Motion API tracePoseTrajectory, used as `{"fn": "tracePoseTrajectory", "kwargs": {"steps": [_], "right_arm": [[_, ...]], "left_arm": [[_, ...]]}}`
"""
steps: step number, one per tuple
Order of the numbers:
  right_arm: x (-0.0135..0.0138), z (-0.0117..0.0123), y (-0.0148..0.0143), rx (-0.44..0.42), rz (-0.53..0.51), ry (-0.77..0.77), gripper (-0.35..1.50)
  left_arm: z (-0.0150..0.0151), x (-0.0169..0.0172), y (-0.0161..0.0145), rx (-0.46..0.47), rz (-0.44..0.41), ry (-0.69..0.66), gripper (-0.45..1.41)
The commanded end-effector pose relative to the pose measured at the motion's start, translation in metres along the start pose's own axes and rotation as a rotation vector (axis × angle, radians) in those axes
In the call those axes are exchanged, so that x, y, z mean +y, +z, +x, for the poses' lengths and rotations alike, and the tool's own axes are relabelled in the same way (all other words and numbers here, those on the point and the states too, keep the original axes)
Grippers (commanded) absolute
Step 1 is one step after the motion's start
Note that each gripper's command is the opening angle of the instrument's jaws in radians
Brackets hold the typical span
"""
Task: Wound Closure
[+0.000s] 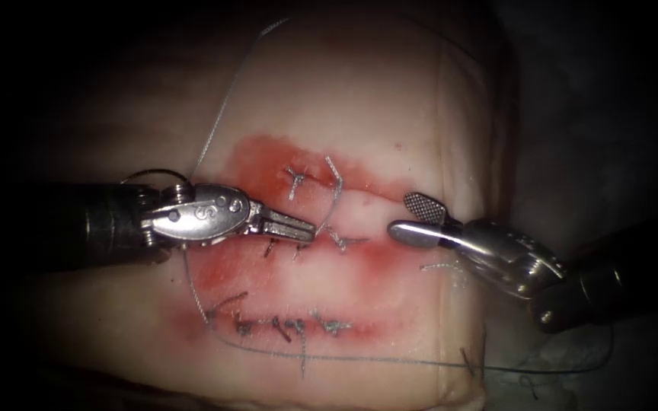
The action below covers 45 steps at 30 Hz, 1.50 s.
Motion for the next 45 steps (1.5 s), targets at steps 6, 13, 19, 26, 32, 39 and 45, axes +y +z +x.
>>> {"fn": "tracePoseTrajectory", "kwargs": {"steps": [6, 13, 19, 26, 32, 39, 45], "right_arm": [[0.0011, 0.0002, 0.0023, -0.029, -0.004, -0.115, 1.23], [0.0007, -0.0023, 0.0036, 0.005, -0.127, -0.411, 1.43], [0.0008, -0.0024, 0.0057, 0.0, -0.115, -0.41, 1.45], [0.0009, -0.0023, 0.0068, -0.003, -0.108, -0.411, 1.47], [0.0, -0.0016, 0.0075, -0.005, -0.105, -0.425, 1.47], [-0.0004, -0.001, 0.0089, -0.01, -0.097, -0.432, 1.47], [-0.0008, -0.001, 0.01, -0.013, -0.088, -0.433, 1.47]], "left_arm": [[0.0002, 0.0041, 0.0011, -0.052, -0.024, -0.087, -0.45], [-0.0028, 0.0077, -0.0003, -0.194, -0.102, -0.186, -0.45], [-0.0044, 0.0087, -0.0003, -0.233, -0.122, -0.207, -0.45], [-0.0052, 0.009, -0.0002, -0.254, -0.136, -0.223, -0.45], [-0.006, 0.0091, 0.0001, -0.268, -0.15, -0.197, -0.45], [-0.0068, 0.0093, 0.0001, -0.279, -0.155, -0.199, -0.45], [-0.007, 0.0092, 0.0002, -0.283, -0.157, -0.201, -0.45]]}}
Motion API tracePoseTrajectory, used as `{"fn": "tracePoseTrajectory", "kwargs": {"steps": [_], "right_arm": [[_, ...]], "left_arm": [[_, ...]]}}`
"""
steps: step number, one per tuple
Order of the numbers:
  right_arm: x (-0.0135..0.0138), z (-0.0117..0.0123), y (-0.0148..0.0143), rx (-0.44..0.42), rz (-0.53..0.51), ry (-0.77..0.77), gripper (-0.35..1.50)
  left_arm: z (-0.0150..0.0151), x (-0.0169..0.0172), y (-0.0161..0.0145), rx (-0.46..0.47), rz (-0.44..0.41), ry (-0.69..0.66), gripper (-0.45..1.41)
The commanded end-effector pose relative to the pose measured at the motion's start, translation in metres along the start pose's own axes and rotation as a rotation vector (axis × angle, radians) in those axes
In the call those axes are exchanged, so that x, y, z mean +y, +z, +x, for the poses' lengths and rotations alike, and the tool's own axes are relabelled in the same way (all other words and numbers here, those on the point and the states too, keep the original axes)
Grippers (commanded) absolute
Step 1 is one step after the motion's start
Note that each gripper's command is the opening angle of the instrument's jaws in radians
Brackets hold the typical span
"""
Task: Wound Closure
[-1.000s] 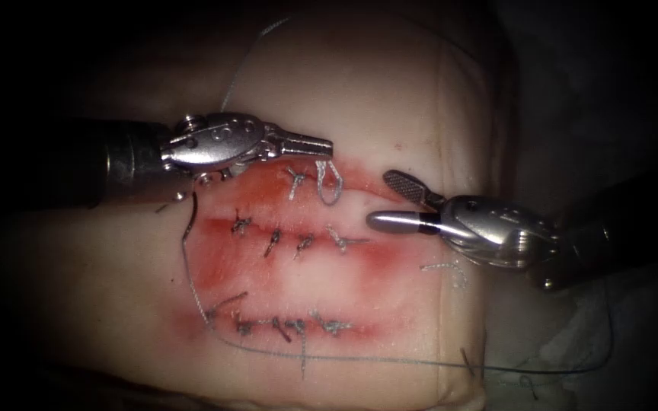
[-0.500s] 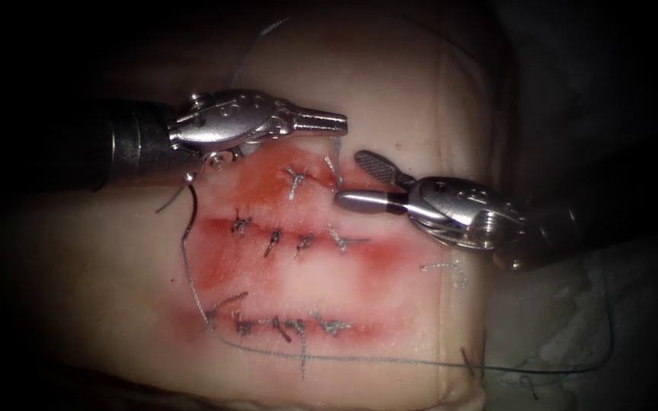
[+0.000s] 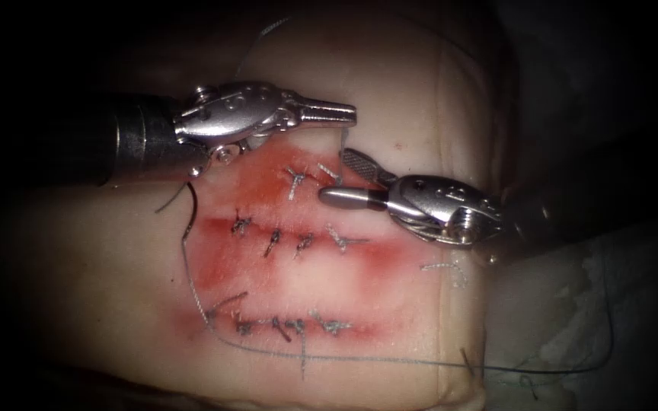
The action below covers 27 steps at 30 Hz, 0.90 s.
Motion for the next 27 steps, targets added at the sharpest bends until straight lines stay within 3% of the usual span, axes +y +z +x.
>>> {"fn": "tracePoseTrajectory", "kwargs": {"steps": [1, 18, 27], "right_arm": [[0.0001, 0.0003, 0.0012, -0.003, 0.002, 0.001, 1.47], [-0.0007, 0.0017, 0.0057, -0.009, 0.033, -0.005, 1.48], [-0.0006, 0.0018, 0.0061, -0.009, 0.036, -0.012, 1.33]], "left_arm": [[-0.0001, 0.0005, 0.0008, -0.003, -0.001, 0.003, -0.45], [-0.0002, 0.0003, 0.0008, -0.004, -0.002, 0.002, -0.45], [-0.0002, 0.0002, 0.0008, -0.004, -0.002, 0.002, -0.45]]}}
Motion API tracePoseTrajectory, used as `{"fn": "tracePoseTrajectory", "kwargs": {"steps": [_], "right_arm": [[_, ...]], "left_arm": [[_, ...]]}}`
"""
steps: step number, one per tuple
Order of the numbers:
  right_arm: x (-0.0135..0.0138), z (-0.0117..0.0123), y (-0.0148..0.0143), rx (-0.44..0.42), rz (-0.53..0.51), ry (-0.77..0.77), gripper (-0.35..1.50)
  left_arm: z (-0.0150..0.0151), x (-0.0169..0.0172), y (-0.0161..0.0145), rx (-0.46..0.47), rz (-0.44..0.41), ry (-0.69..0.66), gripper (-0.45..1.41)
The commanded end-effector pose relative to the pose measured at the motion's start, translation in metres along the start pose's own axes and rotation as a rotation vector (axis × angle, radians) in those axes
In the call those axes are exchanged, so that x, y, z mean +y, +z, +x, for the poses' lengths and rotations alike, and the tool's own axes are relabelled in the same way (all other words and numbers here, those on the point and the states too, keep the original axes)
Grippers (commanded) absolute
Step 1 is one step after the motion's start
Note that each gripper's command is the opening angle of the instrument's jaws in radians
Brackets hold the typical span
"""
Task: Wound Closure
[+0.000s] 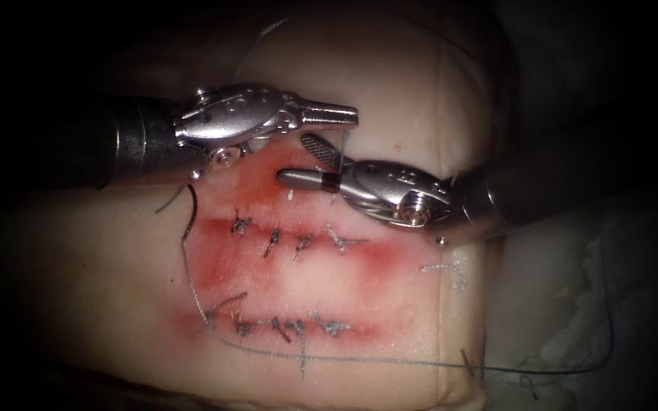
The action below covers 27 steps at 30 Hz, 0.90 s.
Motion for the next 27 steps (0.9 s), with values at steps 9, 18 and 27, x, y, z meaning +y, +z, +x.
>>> {"fn": "tracePoseTrajectory", "kwargs": {"steps": [9, 18, 27], "right_arm": [[0.0003, 0.0003, 0.0007, -0.003, -0.005, 0.006, 0.81], [0.0002, 0.0001, 0.0007, -0.005, -0.004, 0.061, 0.36], [0.0, 0.0, 0.0008, -0.008, -0.004, 0.068, 0.04]], "left_arm": [[0.0, 0.0005, 0.0007, -0.002, -0.002, 0.004, -0.45], [0.0002, 0.0003, 0.0008, -0.001, 0.0, 0.006, -0.45], [0.0003, 0.0002, 0.0008, -0.001, -0.001, 0.006, -0.45]]}}
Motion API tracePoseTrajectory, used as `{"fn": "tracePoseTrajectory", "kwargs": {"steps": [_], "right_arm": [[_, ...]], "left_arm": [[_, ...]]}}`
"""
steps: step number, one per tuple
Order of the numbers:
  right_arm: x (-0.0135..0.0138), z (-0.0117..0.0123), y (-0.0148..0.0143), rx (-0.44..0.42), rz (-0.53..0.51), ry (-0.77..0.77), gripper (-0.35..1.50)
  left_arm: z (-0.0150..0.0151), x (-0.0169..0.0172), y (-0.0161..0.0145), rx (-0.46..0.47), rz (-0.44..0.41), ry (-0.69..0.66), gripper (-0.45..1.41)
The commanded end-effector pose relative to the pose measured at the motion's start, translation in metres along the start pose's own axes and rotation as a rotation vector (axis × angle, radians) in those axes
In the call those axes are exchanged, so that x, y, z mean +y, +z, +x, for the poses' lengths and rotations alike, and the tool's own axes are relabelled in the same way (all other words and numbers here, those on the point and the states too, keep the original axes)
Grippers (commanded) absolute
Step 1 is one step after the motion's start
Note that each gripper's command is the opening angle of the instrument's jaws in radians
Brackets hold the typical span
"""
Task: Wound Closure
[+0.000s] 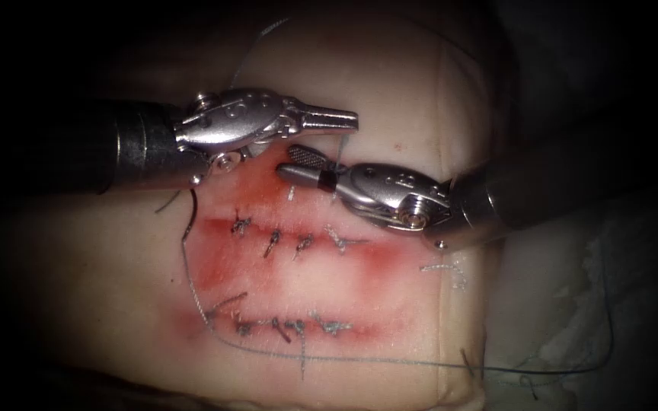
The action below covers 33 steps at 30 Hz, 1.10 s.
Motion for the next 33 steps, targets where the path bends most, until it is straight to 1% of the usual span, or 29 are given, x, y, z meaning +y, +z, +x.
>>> {"fn": "tracePoseTrajectory", "kwargs": {"steps": [1, 7, 8, 11, 12, 13, 14, 15, 18, 19, 20, 22, 25, 26, 27, 29, 30, 31, 33], "right_arm": [[0.0002, 0.0003, 0.0008, -0.003, -0.001, 0.0, 0.01], [0.0001, 0.0002, 0.0008, -0.003, -0.002, 0.012, -0.23], [0.0001, 0.0002, 0.0008, -0.003, -0.002, 0.019, -0.33], [0.0001, 0.0001, 0.0007, -0.004, 0.0, 0.02, -0.35], [0.0, 0.0, 0.0007, -0.004, 0.001, 0.021, -0.16], [0.0, -0.0001, 0.0007, -0.004, -0.001, 0.022, 0.22], [-0.0001, -0.0004, 0.0007, -0.01, 0.003, -0.012, 0.66], [-0.0001, -0.0007, 0.0006, -0.018, 0.003, -0.034, 0.88], [-0.0005, -0.0024, 0.0001, -0.064, 0.003, -0.069, 1.13], [-0.0008, -0.0037, -0.0003, -0.09, 0.019, -0.088, 1.33], [-0.001, -0.0046, -0.0007, -0.108, 0.022, -0.099, 1.38], [-0.0013, -0.0058, -0.002, -0.138, 0.014, -0.112, 1.41], [-0.0017, -0.0069, -0.0045, -0.152, 0.014, -0.113, 1.43], [-0.0019, -0.0071, -0.0059, -0.153, 0.016, -0.109, 1.43], [-0.0024, -0.0073, -0.008, -0.154, 0.017, -0.106, 1.43], [-0.0032, -0.0075, -0.0103, -0.158, 0.033, -0.102, 1.43], [-0.0036, -0.0076, -0.0111, -0.156, 0.038, -0.101, 1.41], [-0.0047, -0.0079, -0.0123, -0.155, 0.06, -0.097, 1.41], [-0.0056, -0.008, -0.013, -0.158, 0.076, -0.097, 1.4]], "left_arm": [[-0.0001, 0.0006, 0.0007, -0.003, 0.0, 0.003, -0.45], [-0.0001, 0.0006, 0.0007, -0.003, 0.0, 0.003, -0.45], [-0.0001, 0.0006, 0.0007, -0.003, 0.0, 0.003, -0.45], [-0.0002, 0.0006, 0.0007, -0.003, 0.0, 0.003, -0.45], [-0.0003, 0.0006, 0.0006, -0.003, 0.0, 0.002, -0.45], [-0.0004, 0.0006, 0.0005, -0.004, 0.001, 0.001, -0.45], [-0.0006, 0.0007, 0.0004, -0.004, 0.001, -0.001, -0.45], [-0.001, 0.0008, 0.0002, -0.005, 0.002, -0.004, -0.45], [-0.0024, 0.0012, -0.0009, -0.01, -0.001, 0.002, -0.45], [-0.0033, 0.0016, -0.0018, -0.016, -0.002, -0.001, -0.45], [-0.0038, 0.0018, -0.0024, -0.018, 0.0, 0.001, -0.45], [-0.0049, 0.0021, -0.0038, -0.03, -0.005, 0.002, -0.45], [-0.0061, 0.0022, -0.006, -0.039, -0.004, 0.002, -0.45], [-0.0063, 0.0021, -0.0068, -0.04, -0.001, 0.0, -0.45], [-0.0067, 0.0017, -0.0084, -0.041, 0.009, -0.004, -0.45], [-0.0065, 0.0009, -0.0098, -0.04, 0.024, -0.002, -0.45], [-0.0062, 0.0004, -0.0103, -0.038, 0.045, 0.0, -0.45], [-0.005, -0.0011, -0.0118, 0.001, 0.103, 0.009, -0.42], [-0.0038, -0.0027, -0.0136, 0.056, 0.151, -0.021, -0.37]]}}
